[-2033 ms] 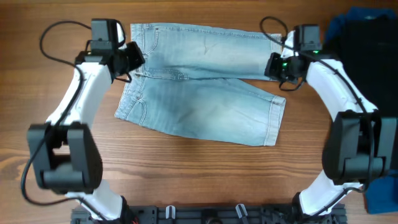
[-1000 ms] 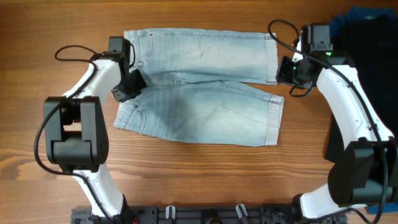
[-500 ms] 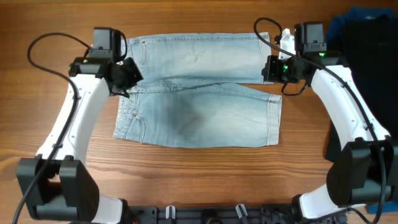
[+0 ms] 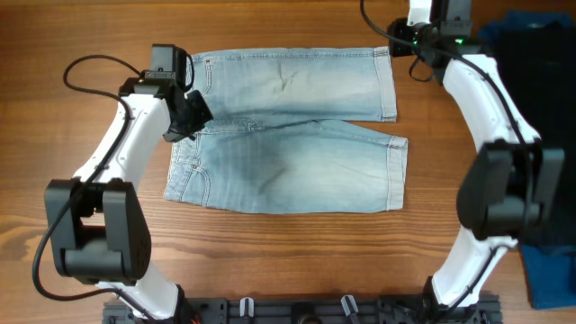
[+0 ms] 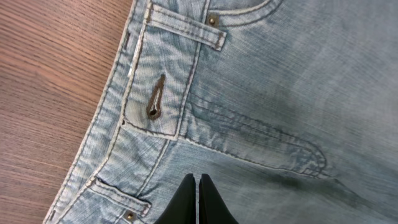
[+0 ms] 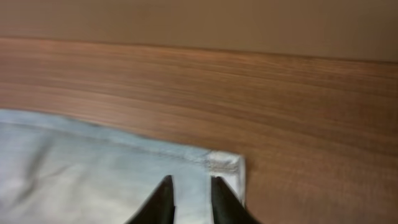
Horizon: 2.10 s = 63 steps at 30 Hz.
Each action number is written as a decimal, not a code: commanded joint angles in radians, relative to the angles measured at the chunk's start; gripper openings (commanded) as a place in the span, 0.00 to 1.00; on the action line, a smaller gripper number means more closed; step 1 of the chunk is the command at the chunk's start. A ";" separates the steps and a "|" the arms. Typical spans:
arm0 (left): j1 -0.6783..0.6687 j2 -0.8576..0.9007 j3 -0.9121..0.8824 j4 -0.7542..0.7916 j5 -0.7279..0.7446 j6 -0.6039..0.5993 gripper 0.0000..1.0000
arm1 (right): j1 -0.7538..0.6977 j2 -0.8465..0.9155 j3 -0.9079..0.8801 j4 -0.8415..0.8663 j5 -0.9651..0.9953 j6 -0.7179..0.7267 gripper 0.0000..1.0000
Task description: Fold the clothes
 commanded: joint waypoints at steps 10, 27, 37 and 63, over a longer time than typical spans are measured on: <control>-0.001 0.013 0.005 0.000 0.008 -0.006 0.04 | -0.030 0.238 0.010 0.118 -0.075 -0.181 0.36; -0.001 0.013 0.005 -0.011 0.007 -0.006 0.04 | -0.030 0.294 -0.001 0.179 -0.127 -0.103 0.13; -0.002 0.013 0.005 -0.010 0.004 -0.006 0.04 | -0.057 0.294 -0.002 0.301 -0.096 0.049 0.04; -0.124 0.160 0.005 0.400 0.167 0.047 0.04 | -0.015 0.032 -0.279 -0.132 -0.174 0.051 0.04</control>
